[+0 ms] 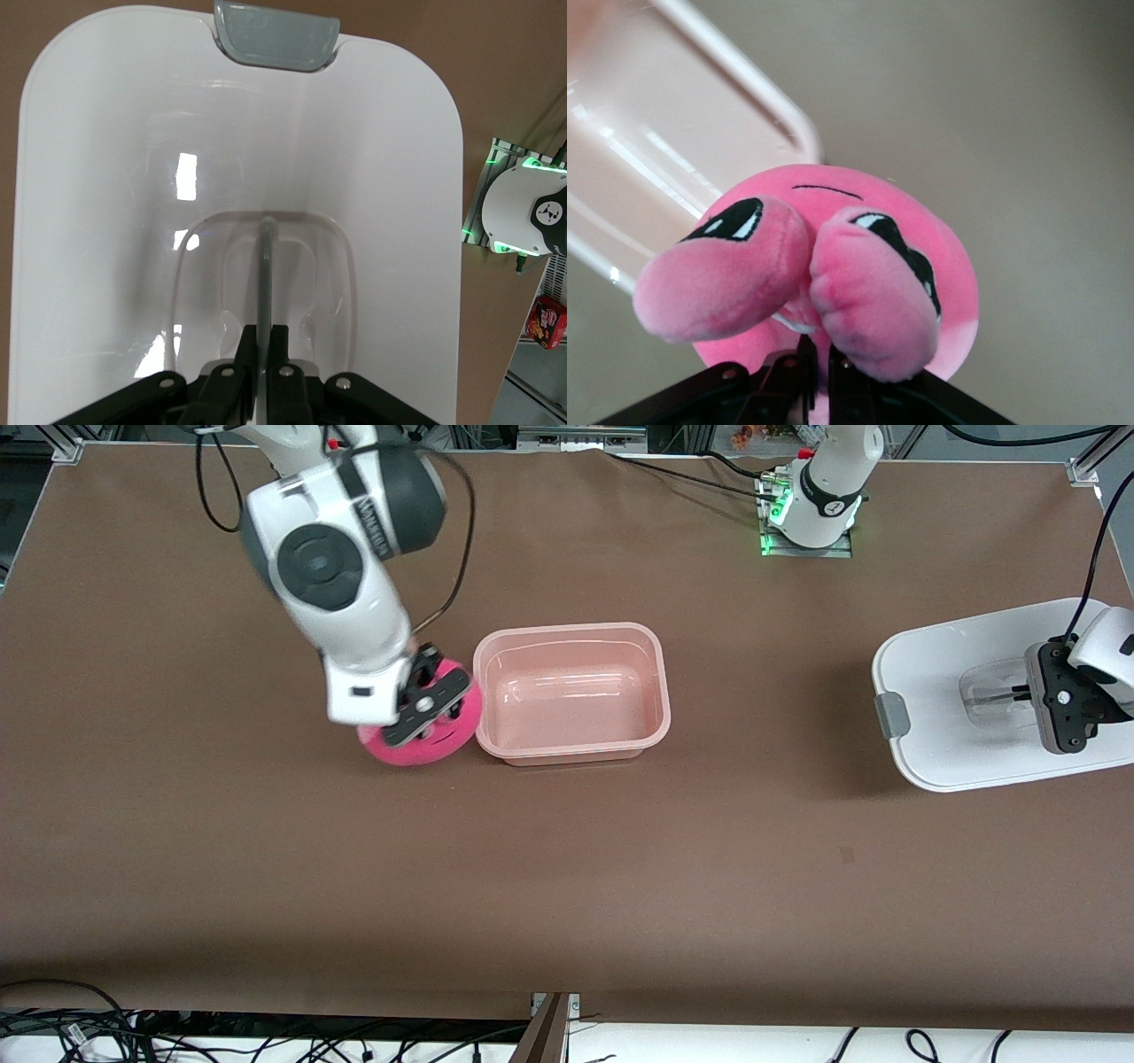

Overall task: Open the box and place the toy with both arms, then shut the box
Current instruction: 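Lift the pink toy with the right gripper and lower it into the box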

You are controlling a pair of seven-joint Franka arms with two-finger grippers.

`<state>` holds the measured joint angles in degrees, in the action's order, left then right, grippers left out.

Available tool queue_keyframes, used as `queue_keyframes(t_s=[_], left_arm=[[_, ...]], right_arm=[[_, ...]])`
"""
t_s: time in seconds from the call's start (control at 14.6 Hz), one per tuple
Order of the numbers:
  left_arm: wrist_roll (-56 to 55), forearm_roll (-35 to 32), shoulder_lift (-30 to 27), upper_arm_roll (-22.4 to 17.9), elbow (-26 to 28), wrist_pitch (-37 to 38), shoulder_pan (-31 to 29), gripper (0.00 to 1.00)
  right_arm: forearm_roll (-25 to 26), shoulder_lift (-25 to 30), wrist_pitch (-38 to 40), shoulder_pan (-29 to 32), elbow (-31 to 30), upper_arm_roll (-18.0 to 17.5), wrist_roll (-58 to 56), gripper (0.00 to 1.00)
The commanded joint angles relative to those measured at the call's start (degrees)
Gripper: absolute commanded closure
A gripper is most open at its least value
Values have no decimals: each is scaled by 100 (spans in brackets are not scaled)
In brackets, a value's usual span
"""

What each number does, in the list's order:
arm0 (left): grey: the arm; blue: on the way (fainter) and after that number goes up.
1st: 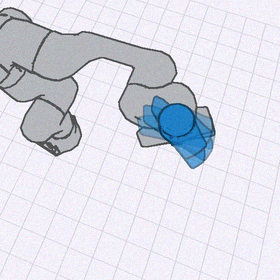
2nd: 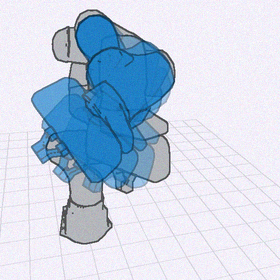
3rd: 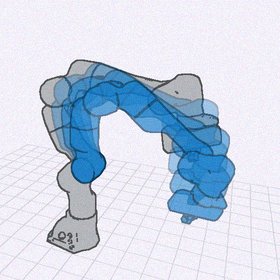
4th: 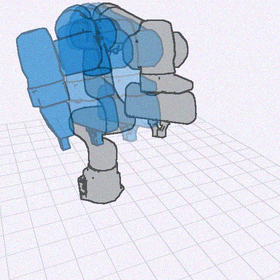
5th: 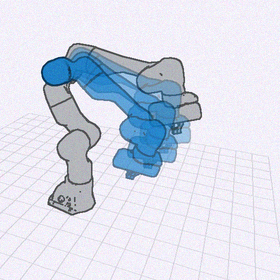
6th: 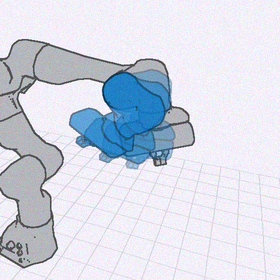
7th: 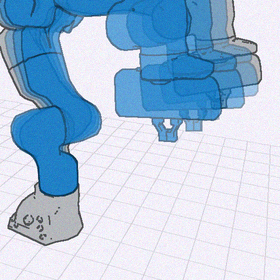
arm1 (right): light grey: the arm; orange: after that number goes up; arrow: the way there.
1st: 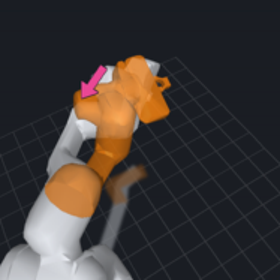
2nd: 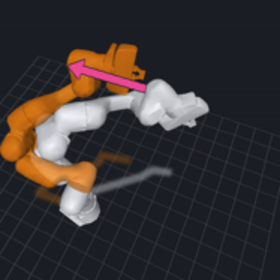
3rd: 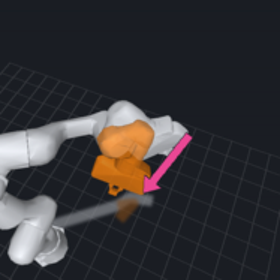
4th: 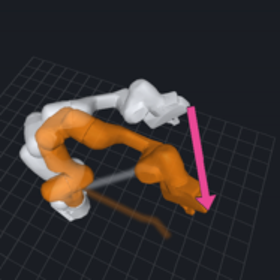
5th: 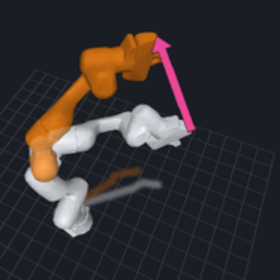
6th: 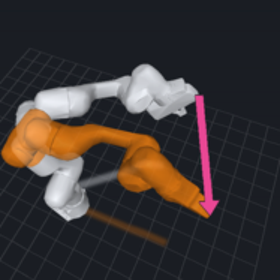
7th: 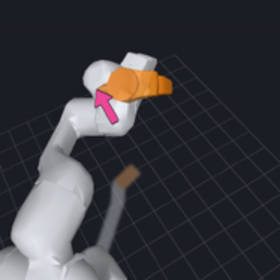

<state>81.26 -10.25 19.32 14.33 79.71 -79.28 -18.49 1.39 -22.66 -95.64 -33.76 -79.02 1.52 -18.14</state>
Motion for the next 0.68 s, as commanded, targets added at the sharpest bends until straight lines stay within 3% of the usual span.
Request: queue_keyframes(t_s=[0.0,0.27,0.61], left_arm=[[162,-162,-25,8,-52,-8,12,100],[162,-162,-25,8,-52,-8,12,100],[162,-162,-25,8,-52,-8,12,100]], right_arm=[[98,-54,151,-157,150,-300,-725,100],[386,-203,80,-753,150,-433,-955,100],[862,-519,-305,-1062,150,-442,-1104,100]])
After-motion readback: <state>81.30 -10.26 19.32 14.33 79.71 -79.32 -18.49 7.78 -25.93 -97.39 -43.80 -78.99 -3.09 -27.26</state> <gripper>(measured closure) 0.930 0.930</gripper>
